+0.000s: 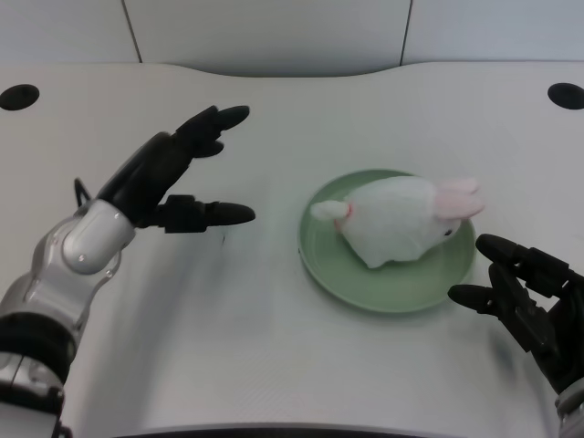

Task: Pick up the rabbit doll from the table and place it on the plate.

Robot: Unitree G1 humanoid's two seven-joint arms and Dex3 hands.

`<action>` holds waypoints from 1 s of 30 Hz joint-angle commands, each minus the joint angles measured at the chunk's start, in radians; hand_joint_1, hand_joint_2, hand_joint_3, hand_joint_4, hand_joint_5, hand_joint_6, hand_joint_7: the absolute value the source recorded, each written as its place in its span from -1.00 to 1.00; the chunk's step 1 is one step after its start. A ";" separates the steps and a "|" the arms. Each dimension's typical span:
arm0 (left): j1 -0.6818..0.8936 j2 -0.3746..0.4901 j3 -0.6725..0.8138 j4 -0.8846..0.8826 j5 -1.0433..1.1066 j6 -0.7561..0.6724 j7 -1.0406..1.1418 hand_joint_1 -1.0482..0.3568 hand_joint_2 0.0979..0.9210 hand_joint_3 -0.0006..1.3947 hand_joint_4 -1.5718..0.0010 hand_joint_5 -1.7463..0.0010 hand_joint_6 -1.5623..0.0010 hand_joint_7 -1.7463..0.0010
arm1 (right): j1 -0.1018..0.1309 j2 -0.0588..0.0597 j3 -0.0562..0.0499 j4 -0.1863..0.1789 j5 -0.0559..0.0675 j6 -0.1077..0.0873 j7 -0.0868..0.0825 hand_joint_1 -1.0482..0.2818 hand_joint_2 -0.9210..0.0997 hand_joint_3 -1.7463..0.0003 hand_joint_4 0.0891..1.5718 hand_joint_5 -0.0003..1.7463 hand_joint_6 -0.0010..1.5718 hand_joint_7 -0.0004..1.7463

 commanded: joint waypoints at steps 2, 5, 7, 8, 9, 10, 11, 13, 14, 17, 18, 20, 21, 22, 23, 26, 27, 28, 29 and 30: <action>0.159 0.019 0.083 -0.158 -0.122 0.029 -0.072 -0.58 1.00 -0.82 0.91 -0.21 0.72 0.61 | -0.001 -0.009 -0.003 0.000 -0.001 -0.005 -0.006 0.28 -1.00 0.60 0.30 -0.44 0.46 -0.99; 0.272 0.020 0.119 -0.288 -0.203 0.094 -0.139 -0.55 1.00 -0.78 0.83 -0.22 0.69 0.64 | 0.000 -0.010 0.005 -0.005 -0.016 -0.007 -0.016 0.32 -1.00 0.57 0.29 -0.44 0.46 -0.99; 0.359 0.021 0.155 -0.382 -0.298 0.176 -0.212 -0.54 1.00 -0.76 0.79 -0.20 0.66 0.66 | -0.002 -0.009 0.003 0.004 -0.008 -0.016 -0.006 0.32 -1.00 0.56 0.30 -0.44 0.45 -0.99; 0.390 0.022 0.168 -0.419 -0.332 0.210 -0.240 -0.53 1.00 -0.73 0.75 -0.17 0.62 0.70 | -0.003 -0.008 0.003 0.006 -0.006 -0.019 -0.004 0.32 -1.00 0.56 0.29 -0.44 0.45 -0.99; 0.430 0.018 0.191 -0.459 -0.387 0.262 -0.271 -0.52 1.00 -0.71 0.73 -0.15 0.60 0.72 | -0.003 -0.006 0.003 0.003 -0.005 -0.014 -0.008 0.32 -1.00 0.57 0.29 -0.44 0.46 -0.99; 0.457 0.014 0.210 -0.495 -0.432 0.317 -0.292 -0.53 1.00 -0.71 0.67 -0.16 0.55 0.73 | -0.004 -0.006 0.003 0.004 -0.005 -0.014 -0.008 0.32 -1.00 0.57 0.29 -0.44 0.45 -0.99; 0.476 0.011 0.222 -0.523 -0.461 0.360 -0.305 -0.54 1.00 -0.71 0.63 -0.16 0.52 0.75 | -0.005 -0.007 0.003 0.005 -0.004 -0.015 -0.007 0.31 -1.00 0.57 0.28 -0.44 0.45 -0.99; 0.540 0.002 0.248 -0.622 -0.535 0.484 -0.321 -0.53 1.00 -0.66 0.56 -0.20 0.45 0.77 | -0.003 -0.010 0.004 0.001 -0.007 -0.013 -0.009 0.29 -1.00 0.58 0.28 -0.44 0.45 -0.99; 0.559 0.000 0.255 -0.656 -0.552 0.523 -0.323 -0.53 1.00 -0.64 0.54 -0.21 0.43 0.77 | -0.002 -0.010 0.004 0.000 -0.008 -0.012 -0.010 0.28 -1.00 0.58 0.28 -0.44 0.45 -0.99; 0.579 -0.002 0.265 -0.709 -0.563 0.583 -0.320 -0.53 1.00 -0.62 0.52 -0.23 0.40 0.78 | -0.002 -0.011 0.004 -0.001 -0.009 -0.012 -0.010 0.27 -1.00 0.59 0.29 -0.45 0.45 -1.00; 0.614 -0.014 0.276 -0.735 -0.580 0.605 -0.313 -0.53 1.00 -0.62 0.52 -0.23 0.40 0.78 | -0.001 -0.014 0.004 -0.003 -0.008 -0.012 -0.006 0.27 -1.00 0.59 0.29 -0.45 0.45 -1.00; 0.666 -0.033 0.294 -0.773 -0.603 0.639 -0.302 -0.44 1.00 -0.42 0.45 -0.35 0.31 0.74 | 0.002 -0.014 0.003 -0.009 -0.003 -0.009 -0.002 0.31 -1.00 0.56 0.29 -0.45 0.45 -0.99; 0.681 -0.039 0.300 -0.786 -0.608 0.651 -0.300 -0.42 1.00 -0.38 0.44 -0.39 0.29 0.72 | 0.004 -0.013 0.002 -0.013 -0.001 -0.007 -0.003 0.33 -1.00 0.56 0.29 -0.45 0.46 -0.99; 0.690 -0.043 0.307 -0.794 -0.608 0.663 -0.294 -0.41 1.00 -0.35 0.44 -0.41 0.28 0.71 | 0.003 -0.013 0.001 -0.010 0.001 -0.010 0.000 0.34 -1.00 0.55 0.29 -0.45 0.46 -0.99; 0.700 -0.050 0.314 -0.800 -0.607 0.671 -0.284 -0.43 1.00 -0.35 0.42 -0.44 0.25 0.69 | 0.003 -0.013 0.000 -0.006 0.003 -0.012 0.003 0.34 -1.00 0.56 0.30 -0.44 0.46 -0.99; 0.719 -0.066 0.334 -0.802 -0.609 0.677 -0.266 -0.43 1.00 -0.31 0.35 -0.46 0.20 0.66 | 0.000 -0.013 -0.002 0.000 0.007 -0.012 0.003 0.33 -1.00 0.58 0.29 -0.45 0.46 -0.99; 0.720 -0.075 0.347 -0.785 -0.620 0.683 -0.263 -0.42 1.00 -0.31 0.34 -0.46 0.19 0.66 | 0.000 -0.015 -0.004 0.000 0.009 -0.012 0.006 0.33 -1.00 0.58 0.29 -0.45 0.46 -0.99; 0.720 -0.082 0.357 -0.772 -0.627 0.689 -0.261 -0.43 1.00 -0.34 0.30 -0.48 0.15 0.64 | 0.000 -0.018 -0.005 -0.001 0.010 -0.010 0.008 0.33 -1.00 0.58 0.29 -0.45 0.46 -0.99; 0.717 -0.088 0.365 -0.760 -0.634 0.695 -0.260 -0.43 1.00 -0.37 0.27 -0.50 0.12 0.62 | 0.000 -0.020 -0.005 -0.003 0.010 -0.007 0.008 0.32 -1.00 0.58 0.29 -0.46 0.46 -0.99; 0.715 -0.093 0.371 -0.753 -0.637 0.699 -0.260 -0.43 1.00 -0.38 0.25 -0.50 0.10 0.60 | 0.000 -0.022 -0.005 -0.004 0.009 -0.005 0.008 0.32 -1.00 0.58 0.29 -0.46 0.46 -0.99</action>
